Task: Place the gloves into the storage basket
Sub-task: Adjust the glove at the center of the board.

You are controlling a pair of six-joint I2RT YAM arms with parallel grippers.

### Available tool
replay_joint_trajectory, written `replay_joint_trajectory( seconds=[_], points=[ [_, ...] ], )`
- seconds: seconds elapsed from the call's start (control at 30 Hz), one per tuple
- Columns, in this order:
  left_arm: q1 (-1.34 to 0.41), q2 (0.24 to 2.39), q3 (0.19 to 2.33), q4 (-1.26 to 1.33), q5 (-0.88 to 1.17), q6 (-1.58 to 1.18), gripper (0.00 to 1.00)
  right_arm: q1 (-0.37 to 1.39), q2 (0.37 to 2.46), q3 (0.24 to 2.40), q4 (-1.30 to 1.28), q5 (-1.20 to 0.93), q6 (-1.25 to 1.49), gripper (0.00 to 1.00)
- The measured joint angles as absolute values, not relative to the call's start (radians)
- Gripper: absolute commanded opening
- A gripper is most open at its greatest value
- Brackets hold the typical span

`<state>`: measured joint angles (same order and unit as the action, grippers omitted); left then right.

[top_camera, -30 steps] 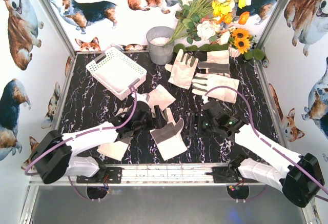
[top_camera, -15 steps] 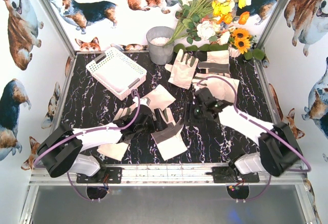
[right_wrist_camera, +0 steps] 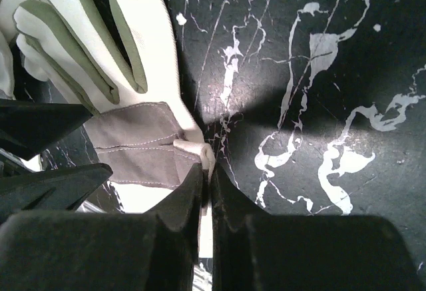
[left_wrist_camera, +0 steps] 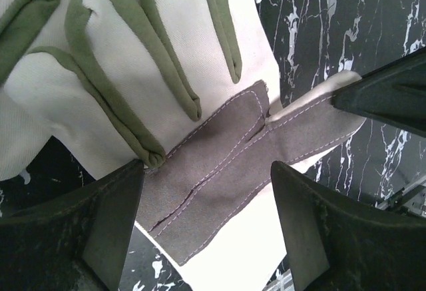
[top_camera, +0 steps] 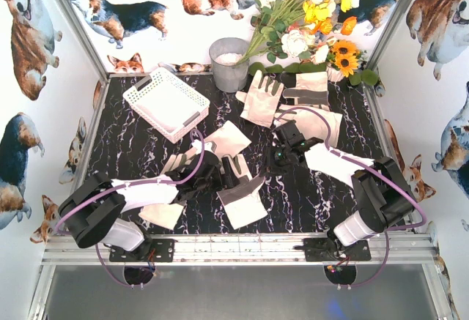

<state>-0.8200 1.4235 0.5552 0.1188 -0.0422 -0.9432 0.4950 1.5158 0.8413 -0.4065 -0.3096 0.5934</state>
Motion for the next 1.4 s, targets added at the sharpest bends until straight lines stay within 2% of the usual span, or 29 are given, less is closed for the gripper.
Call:
replay_joint_trajectory(
  seconds=[0.23,0.43,0.6,0.77,0.83,0.93,1.0,1.07,1.2,1.3,1.4],
  points=[
    [-0.821,1.467,0.570,0.175,-0.041,-0.943,0.71,0.494,1.497,0.775,-0.424,-0.298,0.603,0.00],
    [-0.839,1.500,0.577,0.226,-0.034,-0.947,0.71,0.509,1.372,0.646,-0.455,-0.288,0.646,0.00],
    [-0.854,1.509,0.578,0.245,-0.035,-0.960,0.71,0.523,1.356,0.591,-0.434,-0.277,0.681,0.00],
    [-0.876,1.480,0.566,0.224,-0.046,-0.963,0.74,0.523,1.344,0.592,-0.433,-0.263,0.682,0.41],
    [-0.889,1.452,0.566,0.187,-0.051,-0.955,0.74,0.524,1.320,0.595,-0.448,-0.246,0.678,0.51],
    [-0.917,1.398,0.567,0.133,-0.064,-0.942,0.73,0.528,1.257,0.602,-0.511,-0.213,0.671,0.57],
    [-0.939,1.366,0.569,0.106,-0.068,-0.939,0.71,0.537,1.193,0.617,-0.563,-0.186,0.665,0.56],
    [-0.962,1.344,0.569,0.087,-0.072,-0.942,0.68,0.553,1.111,0.645,-0.614,-0.169,0.664,0.51],
    [-1.001,1.336,0.567,0.069,-0.079,-0.962,0.62,0.585,1.002,0.686,-0.629,-0.179,0.680,0.30],
    [-1.018,1.336,0.556,0.071,-0.085,-0.983,0.57,0.617,1.006,0.673,-0.599,-0.229,0.714,0.17],
    [-1.022,1.336,0.536,0.073,-0.094,-1.003,0.55,0.642,1.063,0.630,-0.539,-0.281,0.752,0.13]
  ],
)
